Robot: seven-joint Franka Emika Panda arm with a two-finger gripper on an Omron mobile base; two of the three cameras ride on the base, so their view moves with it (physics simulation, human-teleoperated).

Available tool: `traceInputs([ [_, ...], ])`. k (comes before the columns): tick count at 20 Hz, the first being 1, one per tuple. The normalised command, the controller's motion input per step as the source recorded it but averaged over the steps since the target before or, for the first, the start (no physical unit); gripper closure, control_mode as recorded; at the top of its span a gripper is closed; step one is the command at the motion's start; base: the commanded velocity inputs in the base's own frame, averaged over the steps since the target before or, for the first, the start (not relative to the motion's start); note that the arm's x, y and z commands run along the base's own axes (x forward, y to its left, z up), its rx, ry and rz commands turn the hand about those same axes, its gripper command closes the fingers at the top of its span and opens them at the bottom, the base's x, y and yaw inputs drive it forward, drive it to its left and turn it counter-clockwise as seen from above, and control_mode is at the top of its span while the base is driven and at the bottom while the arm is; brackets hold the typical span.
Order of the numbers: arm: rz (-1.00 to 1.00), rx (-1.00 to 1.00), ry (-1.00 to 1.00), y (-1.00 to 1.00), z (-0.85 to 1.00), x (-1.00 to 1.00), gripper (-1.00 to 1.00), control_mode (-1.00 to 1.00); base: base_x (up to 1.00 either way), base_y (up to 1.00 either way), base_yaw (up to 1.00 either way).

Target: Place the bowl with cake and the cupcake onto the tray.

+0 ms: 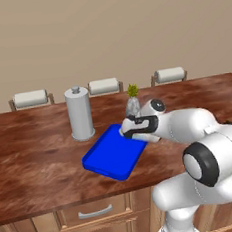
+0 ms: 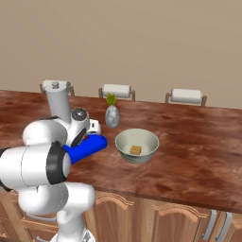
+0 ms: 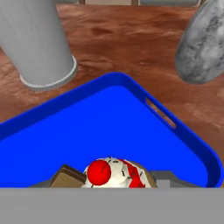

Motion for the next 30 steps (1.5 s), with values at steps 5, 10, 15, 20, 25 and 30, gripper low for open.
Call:
traceInputs([
  [5,0.00,-0.01,0.01,0.00,-0.33,0.03,1.00,-1.00,0.00,0.00,0.00],
  [10,0.00,-0.02,0.00,-0.06,-0.32,0.09,1.00,-1.00,0.00,0.00,0.00],
  [15,0.00,-0.03,0.00,-0.13,-0.31,0.13,1.00,-1.00,0.00,0.00,0.00],
  [20,0.00,-0.03,0.00,-0.16,-0.26,0.07,1.00,-1.00,0.00,0.00,0.00],
  [25,0.00,-0.03,0.00,-0.16,-0.19,0.00,1.00,-1.00,0.00,0.00,0.00],
  [30,0.01,-0.02,0.00,-0.18,-0.14,0.03,1.00,-1.00,0.00,0.00,0.00],
])
